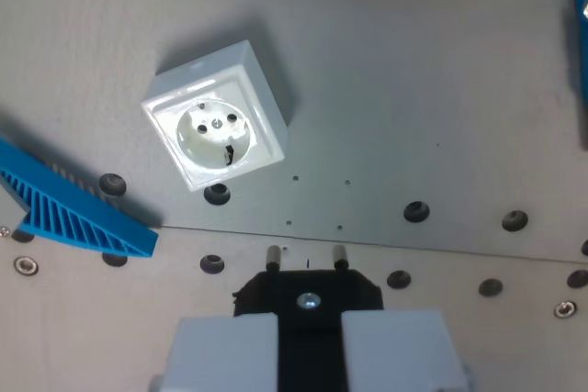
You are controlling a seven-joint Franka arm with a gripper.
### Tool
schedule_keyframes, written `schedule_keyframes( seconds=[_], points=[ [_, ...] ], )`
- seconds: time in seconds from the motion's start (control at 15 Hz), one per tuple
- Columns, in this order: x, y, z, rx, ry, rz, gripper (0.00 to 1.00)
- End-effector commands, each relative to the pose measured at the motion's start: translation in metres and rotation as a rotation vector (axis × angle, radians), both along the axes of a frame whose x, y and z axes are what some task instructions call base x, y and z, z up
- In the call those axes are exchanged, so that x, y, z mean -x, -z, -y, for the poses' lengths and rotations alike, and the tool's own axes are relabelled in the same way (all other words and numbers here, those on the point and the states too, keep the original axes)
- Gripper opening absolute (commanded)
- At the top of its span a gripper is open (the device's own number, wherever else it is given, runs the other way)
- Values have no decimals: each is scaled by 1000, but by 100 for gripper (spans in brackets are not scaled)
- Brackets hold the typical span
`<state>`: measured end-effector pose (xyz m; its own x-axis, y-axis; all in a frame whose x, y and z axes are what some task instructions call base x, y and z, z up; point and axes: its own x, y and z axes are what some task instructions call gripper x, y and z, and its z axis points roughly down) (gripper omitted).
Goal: Move above the white socket
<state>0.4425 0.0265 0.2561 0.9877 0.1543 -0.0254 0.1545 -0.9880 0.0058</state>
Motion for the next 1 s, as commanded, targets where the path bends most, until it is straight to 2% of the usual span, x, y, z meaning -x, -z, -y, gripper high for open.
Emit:
schedule_keyframes(
  seconds=[0.07, 1.0],
  points=[
    [4, 15, -4, -14, -133, 86, 0],
    [24, 84, -23, -14, -276, 94, 0]
  ],
)
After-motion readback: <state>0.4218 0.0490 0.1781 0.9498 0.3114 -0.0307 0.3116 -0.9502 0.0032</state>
